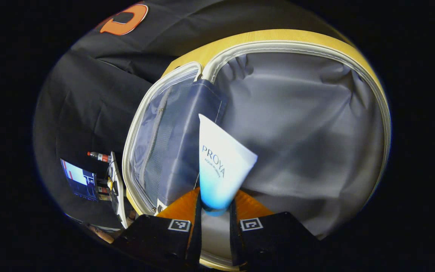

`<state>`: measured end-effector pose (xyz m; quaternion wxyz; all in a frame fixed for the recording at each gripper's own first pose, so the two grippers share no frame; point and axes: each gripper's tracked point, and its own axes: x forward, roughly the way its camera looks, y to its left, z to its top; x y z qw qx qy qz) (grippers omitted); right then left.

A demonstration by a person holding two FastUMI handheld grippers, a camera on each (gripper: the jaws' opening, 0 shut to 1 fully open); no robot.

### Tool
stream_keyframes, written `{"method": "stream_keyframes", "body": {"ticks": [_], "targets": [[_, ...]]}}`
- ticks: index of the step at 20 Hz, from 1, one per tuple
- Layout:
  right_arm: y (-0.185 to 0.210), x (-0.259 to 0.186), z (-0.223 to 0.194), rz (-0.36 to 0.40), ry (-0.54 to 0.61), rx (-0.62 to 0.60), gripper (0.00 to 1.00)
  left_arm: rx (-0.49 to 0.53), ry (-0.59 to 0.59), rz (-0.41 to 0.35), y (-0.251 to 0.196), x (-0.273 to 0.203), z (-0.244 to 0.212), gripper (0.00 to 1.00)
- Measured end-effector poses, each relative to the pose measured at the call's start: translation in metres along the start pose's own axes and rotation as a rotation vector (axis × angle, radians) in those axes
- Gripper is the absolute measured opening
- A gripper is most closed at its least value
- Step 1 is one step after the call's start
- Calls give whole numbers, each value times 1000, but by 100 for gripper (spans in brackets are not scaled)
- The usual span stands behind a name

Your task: First open the suitcase, pack the skin care products into it, and then close the suitcase.

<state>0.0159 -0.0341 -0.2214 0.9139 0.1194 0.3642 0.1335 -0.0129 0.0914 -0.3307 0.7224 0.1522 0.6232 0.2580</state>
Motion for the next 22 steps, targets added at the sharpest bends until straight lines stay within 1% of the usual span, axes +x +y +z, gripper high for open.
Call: {"method": "stream_keyframes", "body": {"ticks": [1, 2, 4, 7, 9, 12, 13, 14, 16, 18, 19, 20, 22], "targets": [[0, -4, 2, 1, -5, 5, 33, -11, 23, 6, -1, 2, 0, 34], [-1, -8, 2, 3, -11, 9, 33, -18, 45, 11, -2, 2, 0, 37], [-2, -14, 2, 7, -13, 15, 33, -4, 66, 12, -3, 4, 1, 41], [-5, -21, 0, 6, -22, 2, 33, 16, 75, 3, -4, 5, 2, 42], [-5, -25, -2, 5, -26, -13, 33, 45, 79, -7, -4, 6, 2, 43], [2, -27, -2, 11, -32, -48, 33, 39, 60, -51, -6, 5, 1, 46], [5, -27, -1, 14, -32, -62, 33, 32, 50, -75, -8, 2, 1, 48], [11, -27, -2, 21, -28, -72, 33, 21, 34, -110, -11, 1, 2, 54], [26, -25, -2, 38, -20, -89, 33, -22, -19, -185, -18, -6, 7, 76], [48, -19, 2, 59, -17, -121, 33, -67, -58, -240, -17, -17, 6, 92], [62, -13, 7, 68, -17, -140, 33, -102, -82, -281, -16, -24, 6, 95], [78, -6, 12, 78, -15, -155, 33, -140, -131, -331, -14, -32, 9, 96], [121, 10, 26, 132, -18, -164, 33, -220, -283, -434, -2, -56, 21, 98]]}}
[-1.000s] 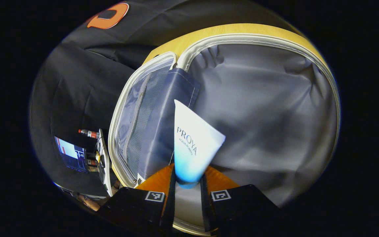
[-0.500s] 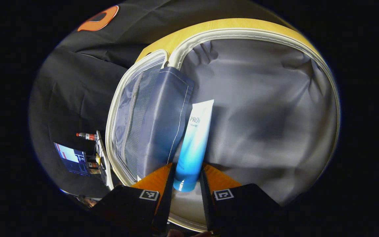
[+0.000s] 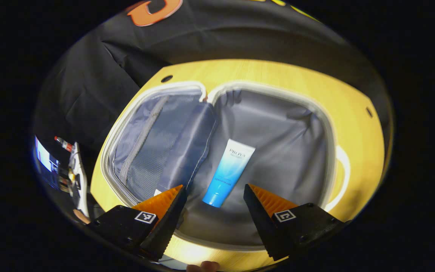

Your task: First open the suitcase, pack the skin care products into it, and then close the suitcase.

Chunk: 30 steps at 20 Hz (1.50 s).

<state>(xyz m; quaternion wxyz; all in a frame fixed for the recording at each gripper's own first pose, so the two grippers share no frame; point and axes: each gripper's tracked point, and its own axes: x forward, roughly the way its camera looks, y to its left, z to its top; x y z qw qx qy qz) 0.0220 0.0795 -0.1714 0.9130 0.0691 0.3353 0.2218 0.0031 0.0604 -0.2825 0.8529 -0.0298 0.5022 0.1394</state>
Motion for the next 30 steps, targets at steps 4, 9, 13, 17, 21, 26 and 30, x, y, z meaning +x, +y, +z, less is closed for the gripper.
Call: {"method": "stream_keyframes", "body": {"ticks": [4, 9, 13, 17, 21, 26, 30], "targets": [[72, 64, 2, 85, 69, 56, 33, -24, -326, -51, 49, -67, 39, 97], [132, 153, -65, 93, 264, 123, 33, 1, -510, -65, 106, -119, 12, 97], [144, 189, -111, 22, 388, 123, 33, -39, -457, -110, 133, -123, -31, 97], [140, 204, -132, -39, 444, 154, 33, -59, -435, -135, 157, -114, -37, 97], [136, 221, -130, -94, 433, 199, 33, -128, -392, -145, 173, -99, -43, 98], [136, 230, -136, -138, 453, 202, 33, -159, -385, -158, 187, -92, -37, 98], [136, 231, -136, -195, 505, 163, 33, -146, -401, -161, 195, -93, -27, 98]]}}
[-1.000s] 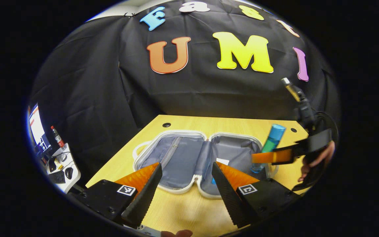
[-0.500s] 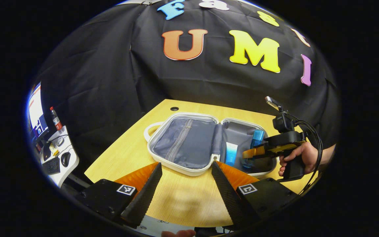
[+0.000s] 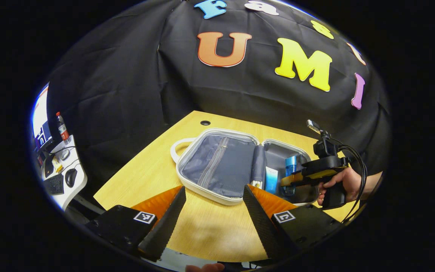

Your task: First open the suitcase, pack the skin care products into it, and then close the suitcase.

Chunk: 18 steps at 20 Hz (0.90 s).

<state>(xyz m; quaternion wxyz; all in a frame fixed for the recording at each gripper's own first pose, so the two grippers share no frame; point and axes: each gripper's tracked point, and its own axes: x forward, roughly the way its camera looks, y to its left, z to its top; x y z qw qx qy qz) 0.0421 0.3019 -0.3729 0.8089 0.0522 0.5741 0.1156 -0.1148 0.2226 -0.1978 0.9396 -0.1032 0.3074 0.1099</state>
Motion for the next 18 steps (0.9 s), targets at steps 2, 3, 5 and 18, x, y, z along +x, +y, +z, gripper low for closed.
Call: {"method": "stream_keyframes", "body": {"ticks": [2, 3, 5, 18], "targets": [[1, 1, 1, -22, 8, -2, 33, 2, -5, -7, 0, 1, 4, 98], [0, 2, 0, -29, 11, 2, 33, 12, -8, -4, 1, 2, 7, 98], [1, 3, -1, -37, 12, -2, 34, 24, -6, -5, 2, 2, 9, 97], [2, -20, -18, -19, -1, -72, 49, -7, -50, -51, 4, 4, 25, 98]]}}
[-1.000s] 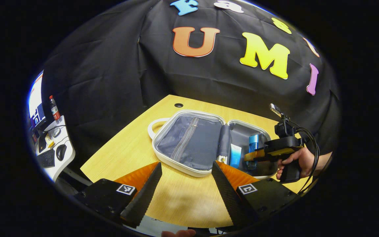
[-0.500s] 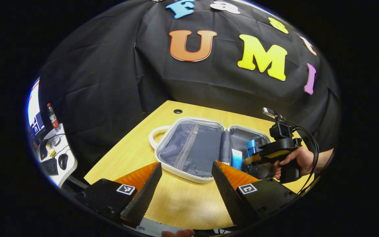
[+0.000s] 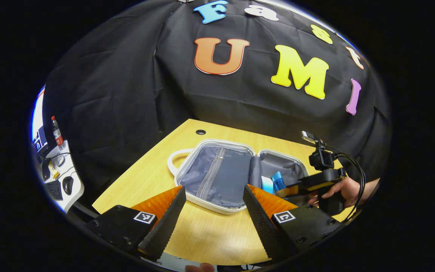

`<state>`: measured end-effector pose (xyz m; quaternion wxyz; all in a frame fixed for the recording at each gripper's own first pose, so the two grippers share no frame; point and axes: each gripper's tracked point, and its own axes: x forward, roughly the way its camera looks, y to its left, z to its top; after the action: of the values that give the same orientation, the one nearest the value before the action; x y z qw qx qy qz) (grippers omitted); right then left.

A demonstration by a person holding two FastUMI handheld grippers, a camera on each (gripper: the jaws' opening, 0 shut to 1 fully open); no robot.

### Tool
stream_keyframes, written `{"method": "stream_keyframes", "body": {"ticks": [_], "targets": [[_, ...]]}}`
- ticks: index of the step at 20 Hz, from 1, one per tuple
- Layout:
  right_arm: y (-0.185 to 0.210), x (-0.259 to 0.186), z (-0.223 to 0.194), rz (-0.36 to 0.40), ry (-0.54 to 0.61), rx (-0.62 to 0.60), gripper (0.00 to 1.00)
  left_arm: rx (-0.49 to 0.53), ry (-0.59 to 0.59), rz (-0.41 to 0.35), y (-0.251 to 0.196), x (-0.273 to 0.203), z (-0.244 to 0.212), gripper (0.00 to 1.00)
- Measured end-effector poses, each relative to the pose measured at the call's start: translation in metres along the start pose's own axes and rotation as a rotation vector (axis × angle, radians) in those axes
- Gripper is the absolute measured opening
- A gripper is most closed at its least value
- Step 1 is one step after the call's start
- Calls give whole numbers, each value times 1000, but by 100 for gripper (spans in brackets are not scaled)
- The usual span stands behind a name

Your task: First open the suitcase, pack the skin care products into it, and then close the suitcase.

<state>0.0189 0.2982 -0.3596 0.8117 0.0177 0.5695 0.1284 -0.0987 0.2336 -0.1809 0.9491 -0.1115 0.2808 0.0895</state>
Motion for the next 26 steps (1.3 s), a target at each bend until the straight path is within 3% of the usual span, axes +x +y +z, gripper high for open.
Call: {"method": "stream_keyframes", "body": {"ticks": [4, 6, 8, 11, 15, 20, 22, 25, 26], "targets": [[-5, -36, 2, -9, -96, -95, 73, -42, -40, -35, 10, 8, 15, 98], [-3, -64, 11, 7, -175, -163, 71, -67, -34, -108, 9, 11, 18, 98], [7, -96, 17, 69, -246, -217, 76, -99, -24, -163, 15, 12, 19, 98], [8, -139, 20, 135, -328, -297, 74, -174, -28, -203, 46, 27, 19, 98], [5, -169, -3, 265, -253, -231, 76, -384, 3, -283, 86, 73, 14, 96], [-34, -177, -4, 223, -225, -175, 78, -620, 67, -351, 126, 162, -11, 96], [-41, -179, -6, 216, -217, -147, 78, -718, 111, -388, 125, 189, -16, 96], [-53, -178, -9, 170, -213, -168, 78, -815, 148, -385, 126, 222, -24, 94], [-54, -177, -10, 161, -210, -175, 78, -866, 159, -400, 121, 227, -21, 97]]}}
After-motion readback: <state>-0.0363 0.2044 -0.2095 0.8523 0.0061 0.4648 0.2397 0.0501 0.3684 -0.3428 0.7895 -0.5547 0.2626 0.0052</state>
